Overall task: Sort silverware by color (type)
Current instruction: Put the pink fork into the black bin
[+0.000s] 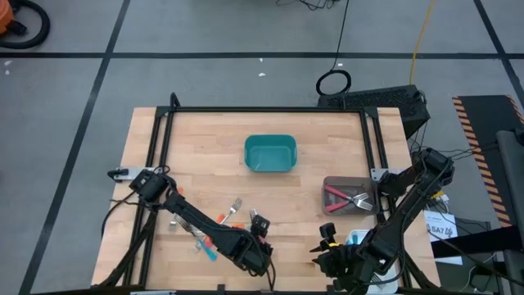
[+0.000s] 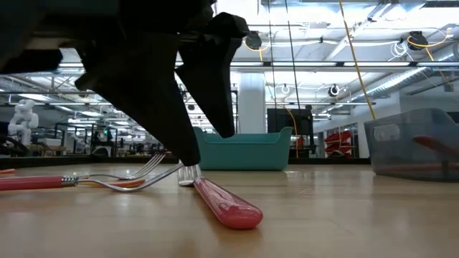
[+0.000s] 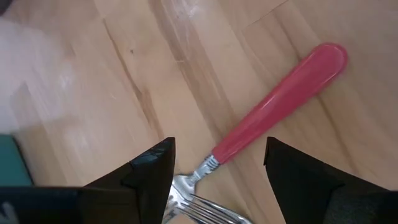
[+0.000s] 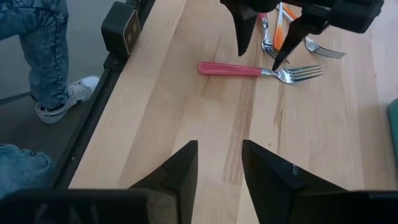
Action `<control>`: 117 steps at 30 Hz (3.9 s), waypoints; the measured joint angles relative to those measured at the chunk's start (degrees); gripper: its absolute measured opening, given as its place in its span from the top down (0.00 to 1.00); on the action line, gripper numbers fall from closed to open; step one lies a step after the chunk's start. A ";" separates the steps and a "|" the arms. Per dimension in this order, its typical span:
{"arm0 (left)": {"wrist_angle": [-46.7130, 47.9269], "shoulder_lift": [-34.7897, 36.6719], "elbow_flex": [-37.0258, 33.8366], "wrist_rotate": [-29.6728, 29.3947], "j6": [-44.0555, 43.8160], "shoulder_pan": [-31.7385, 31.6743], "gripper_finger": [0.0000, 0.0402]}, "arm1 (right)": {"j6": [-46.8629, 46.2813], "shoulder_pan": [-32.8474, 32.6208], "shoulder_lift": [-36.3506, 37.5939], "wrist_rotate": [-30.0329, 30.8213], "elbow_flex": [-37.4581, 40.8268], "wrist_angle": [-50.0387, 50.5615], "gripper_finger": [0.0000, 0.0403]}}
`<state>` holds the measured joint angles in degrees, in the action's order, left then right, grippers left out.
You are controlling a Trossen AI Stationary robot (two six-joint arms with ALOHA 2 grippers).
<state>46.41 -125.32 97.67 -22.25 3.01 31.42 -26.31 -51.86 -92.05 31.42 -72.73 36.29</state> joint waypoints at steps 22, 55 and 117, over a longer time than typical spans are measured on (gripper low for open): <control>-3.02 -4.35 0.07 13.56 8.09 -6.96 0.74 | 0.16 0.00 0.00 0.00 0.00 0.13 0.71; -7.85 -4.81 6.51 -0.56 -10.78 -12.44 0.94 | -2.05 -0.44 0.00 -4.17 0.00 3.52 0.71; -2.49 -9.85 15.00 8.73 -6.30 -12.34 0.98 | -1.70 -2.34 0.00 -5.76 -0.02 5.56 0.71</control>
<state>43.92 -135.17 112.66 -13.52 -3.29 19.08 -28.01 -54.19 -92.05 25.66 -72.75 41.86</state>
